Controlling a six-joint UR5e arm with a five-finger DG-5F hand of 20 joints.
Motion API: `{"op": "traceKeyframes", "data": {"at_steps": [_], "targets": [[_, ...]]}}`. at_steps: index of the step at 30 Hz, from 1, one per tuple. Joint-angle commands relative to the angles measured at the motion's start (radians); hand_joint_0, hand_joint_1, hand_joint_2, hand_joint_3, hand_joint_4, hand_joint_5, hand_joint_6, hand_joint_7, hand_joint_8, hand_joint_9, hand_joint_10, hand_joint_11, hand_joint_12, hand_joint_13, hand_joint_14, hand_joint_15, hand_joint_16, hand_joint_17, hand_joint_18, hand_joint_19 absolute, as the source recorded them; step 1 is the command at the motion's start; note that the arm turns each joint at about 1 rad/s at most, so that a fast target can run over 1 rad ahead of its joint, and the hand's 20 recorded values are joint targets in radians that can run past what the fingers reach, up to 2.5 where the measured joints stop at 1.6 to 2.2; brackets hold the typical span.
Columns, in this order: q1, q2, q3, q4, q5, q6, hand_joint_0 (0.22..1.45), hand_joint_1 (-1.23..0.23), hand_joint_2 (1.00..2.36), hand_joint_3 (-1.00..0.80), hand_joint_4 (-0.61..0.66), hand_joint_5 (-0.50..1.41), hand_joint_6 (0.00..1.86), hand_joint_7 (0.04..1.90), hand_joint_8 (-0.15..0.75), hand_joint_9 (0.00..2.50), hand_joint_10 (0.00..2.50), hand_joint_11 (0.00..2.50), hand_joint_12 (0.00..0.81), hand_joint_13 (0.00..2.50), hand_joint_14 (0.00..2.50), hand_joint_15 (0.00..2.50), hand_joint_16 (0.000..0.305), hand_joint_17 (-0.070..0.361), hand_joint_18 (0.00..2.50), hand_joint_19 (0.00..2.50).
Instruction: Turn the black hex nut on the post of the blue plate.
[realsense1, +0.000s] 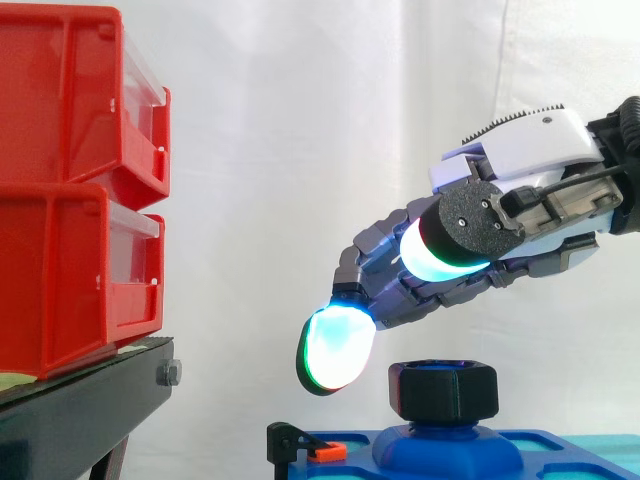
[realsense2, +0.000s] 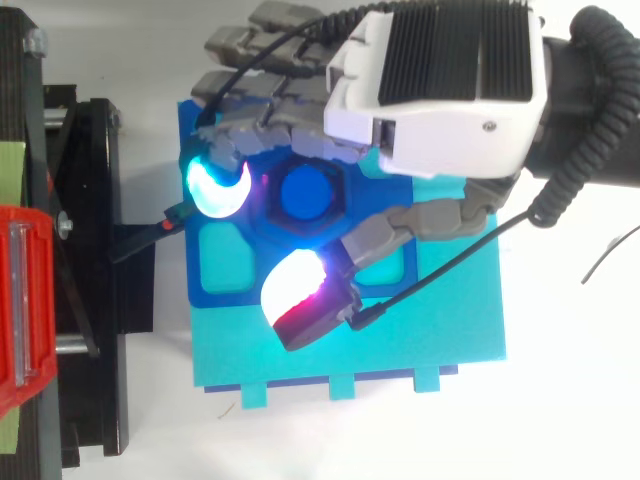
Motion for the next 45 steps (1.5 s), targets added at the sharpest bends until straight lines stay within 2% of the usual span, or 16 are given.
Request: {"op": "traceKeyframes", "data": {"at_steps": [1, 5, 9, 18, 27, 35, 40, 45], "targets": [[0.015, -0.001, 0.000, 0.008, 0.016, 0.006, 0.46, -0.40, 1.00, -0.50, 0.21, -0.22, 0.50, 0.86, 0.244, 0.21, 0.00, 0.00, 0.371, 0.00, 0.00, 0.00, 0.058, 0.130, 0.00, 0.03], [0.029, -0.001, 0.000, 0.008, 0.031, 0.006, 0.46, -0.40, 1.00, -0.50, 0.21, -0.22, 0.50, 0.86, 0.246, 0.22, 0.00, 0.00, 0.372, 0.00, 0.00, 0.00, 0.058, 0.131, 0.00, 0.04], [0.036, -0.001, 0.000, 0.008, 0.033, 0.006, 0.46, -0.40, 1.00, -0.50, 0.21, -0.22, 0.50, 0.86, 0.245, 0.22, 0.00, 0.00, 0.372, 0.00, 0.00, 0.00, 0.058, 0.130, 0.00, 0.04], [0.046, -0.001, 0.000, -0.001, 0.034, 0.006, 0.47, -0.40, 1.00, -0.50, 0.21, -0.22, 0.50, 0.85, 0.244, 0.22, 0.00, 0.00, 0.371, 0.00, 0.00, 0.00, 0.058, 0.130, 0.00, 0.03], [0.047, -0.001, 0.000, -0.064, 0.029, 0.013, 0.47, -0.40, 1.00, -0.50, 0.20, -0.22, 0.50, 0.85, 0.245, 0.21, 0.00, 0.00, 0.371, 0.00, 0.00, 0.00, 0.058, 0.130, 0.00, 0.03], [0.047, -0.001, 0.000, -0.085, 0.028, 0.013, 0.47, -0.40, 1.00, -0.50, 0.19, -0.22, 0.50, 0.85, 0.244, 0.21, 0.00, 0.00, 0.371, 0.00, 0.00, 0.00, 0.058, 0.130, 0.00, 0.03], [0.047, -0.001, 0.000, -0.095, 0.010, 0.013, 0.47, -0.40, 1.00, -0.50, 0.18, -0.23, 0.50, 0.85, 0.241, 0.20, 0.00, 0.00, 0.371, 0.00, 0.00, 0.00, 0.058, 0.130, 0.00, 0.03], [0.038, -0.001, 0.000, -0.093, -0.010, 0.013, 0.47, -0.40, 1.00, -0.50, 0.18, -0.23, 0.50, 0.85, 0.242, 0.20, 0.00, 0.00, 0.372, 0.00, 0.00, 0.00, 0.058, 0.130, 0.00, 0.04]]}}
